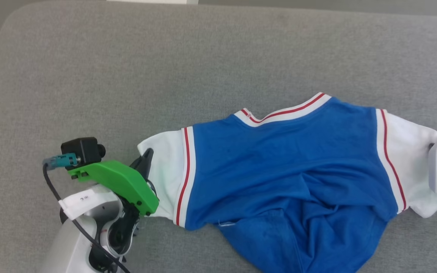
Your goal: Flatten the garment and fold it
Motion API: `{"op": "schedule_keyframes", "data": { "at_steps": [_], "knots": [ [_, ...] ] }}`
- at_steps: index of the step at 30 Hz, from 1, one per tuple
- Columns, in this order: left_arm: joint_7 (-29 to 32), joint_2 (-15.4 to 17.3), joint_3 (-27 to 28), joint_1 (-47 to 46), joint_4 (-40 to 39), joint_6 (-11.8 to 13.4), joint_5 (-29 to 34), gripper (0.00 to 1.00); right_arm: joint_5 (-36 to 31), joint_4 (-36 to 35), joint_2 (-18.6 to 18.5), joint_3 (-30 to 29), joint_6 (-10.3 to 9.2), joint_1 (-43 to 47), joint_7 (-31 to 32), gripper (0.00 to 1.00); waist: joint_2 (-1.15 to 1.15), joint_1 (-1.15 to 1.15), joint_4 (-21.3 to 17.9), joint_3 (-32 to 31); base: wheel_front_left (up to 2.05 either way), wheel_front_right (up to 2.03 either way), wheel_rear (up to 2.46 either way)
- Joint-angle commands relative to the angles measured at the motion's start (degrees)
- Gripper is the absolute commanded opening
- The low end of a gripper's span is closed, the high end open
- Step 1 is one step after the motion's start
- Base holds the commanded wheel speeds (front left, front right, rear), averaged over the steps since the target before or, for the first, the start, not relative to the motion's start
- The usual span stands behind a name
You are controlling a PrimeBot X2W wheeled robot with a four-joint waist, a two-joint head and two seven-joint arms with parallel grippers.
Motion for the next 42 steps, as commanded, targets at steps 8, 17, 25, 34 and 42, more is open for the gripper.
{"op": "schedule_keyframes", "data": {
  "at_steps": [8, 17, 25, 34, 42],
  "knots": [
    [-3.2, -1.9, 3.0, -7.7, 2.3, -4.0, -3.3, 0.0, 7.2, -3.0, 0.6, -2.2, -0.06, -5.8, -3.5, 0.0, 0.0, 0.0, -2.6, -8.8, 0.0, 0.0, 0.0],
    [-2.6, -0.9, 4.5, -24.4, 9.4, -7.2, -3.3, 0.0, 13.7, -4.6, 0.4, -3.9, -0.06, -16.7, -2.4, 0.0, 0.0, 0.0, -4.3, -14.8, 0.0, 0.0, 0.0],
    [-3.1, 1.5, 3.7, -45.4, 22.6, -8.6, 1.6, 0.0, 11.5, -1.1, 1.4, -3.3, -0.06, -32.9, -3.8, 0.0, 0.0, 0.0, -6.7, -12.4, 0.0, 0.0, 0.0],
    [-8.0, 2.5, 2.6, -63.7, 31.3, -7.9, 7.9, 0.0, 3.3, 7.9, 4.0, -4.6, -0.06, -54.1, -10.9, 0.0, 0.0, 0.0, -8.2, -1.9, 0.0, 0.0, 0.0],
    [-16.4, 2.5, 3.6, -76.5, 35.1, -8.0, 11.1, 0.0, -1.2, 15.2, 7.2, -6.3, -0.06, -68.4, -21.5, 0.0, 0.0, 0.0, -8.7, 4.8, 0.0, 0.0, 0.0]
  ]
}}
